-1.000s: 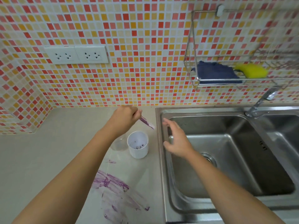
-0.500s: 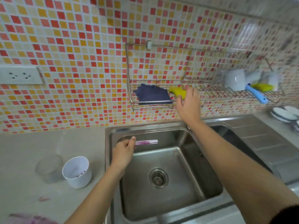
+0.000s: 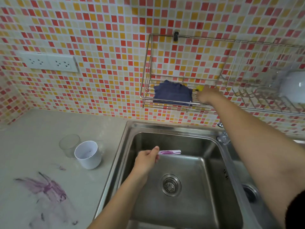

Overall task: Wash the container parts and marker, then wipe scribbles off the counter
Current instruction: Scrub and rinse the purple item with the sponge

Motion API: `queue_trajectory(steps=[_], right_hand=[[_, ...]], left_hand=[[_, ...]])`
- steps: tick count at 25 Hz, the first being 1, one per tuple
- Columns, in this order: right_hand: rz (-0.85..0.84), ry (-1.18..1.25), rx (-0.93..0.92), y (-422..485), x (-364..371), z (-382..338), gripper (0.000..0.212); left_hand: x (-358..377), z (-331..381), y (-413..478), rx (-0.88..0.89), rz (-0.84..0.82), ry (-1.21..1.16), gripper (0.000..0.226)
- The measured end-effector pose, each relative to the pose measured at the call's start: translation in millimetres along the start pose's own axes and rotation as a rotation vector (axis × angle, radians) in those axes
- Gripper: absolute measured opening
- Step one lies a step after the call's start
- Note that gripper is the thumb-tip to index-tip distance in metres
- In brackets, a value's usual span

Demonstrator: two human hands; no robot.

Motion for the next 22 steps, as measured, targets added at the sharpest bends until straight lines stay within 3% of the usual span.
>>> queue_trajectory(steps=[2,5,7,9,12,16,19,22], right_hand=[[0.201,0.088,-0.114,-21.4,-21.0,-10.7,0.051],[0.633,0.206,-0.440,-95.8,-57.9,-17.6,0.049],[0.744,0.340,-0.574,-148.5,-52.4,2.0,0.050],[0.700,0.446,-0.612,-188.6,-22.5,32.4,0.052],[0.610,0.334,-0.570,-211.5,40.5,72.6,0.053],[0.461,0.162,-0.488,-195.6,95.1,89.6,0.055],[0.370,0.083,-0.580,-198.6,116.8,84.2,0.059],[0.357,0.140,-0.502,-189.4,115.8,98.6,0.058]], left_hand=[[10.7,-5.5,0.2,-0.073,-0.015,-0.096,0.037],[36.5,-7.0,-3.0,-0.161,-0.077,-0.233,0.035],[54.9,-9.8,-6.4,-0.221,-0.129,-0.321,0.036],[73.7,-15.8,-8.5,-0.302,-0.202,-0.439,0.036],[101.8,-19.9,-16.4,-0.390,-0.320,-0.550,0.036],[133.1,-13.3,-35.5,-0.410,-0.434,-0.505,0.040],[144.6,-11.1,-38.3,-0.396,-0.479,-0.460,0.039],[143.5,-14.6,-35.2,-0.405,-0.474,-0.414,0.039]])
Point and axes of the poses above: each hand's wrist, its own y-axis towards the middle knuckle, its own x-axis out of the palm, z = x × y, the point moved 9 cm from there along y, towards the middle knuckle, and after that the axes turned 1 degree about -x, right-handed, at the moved point
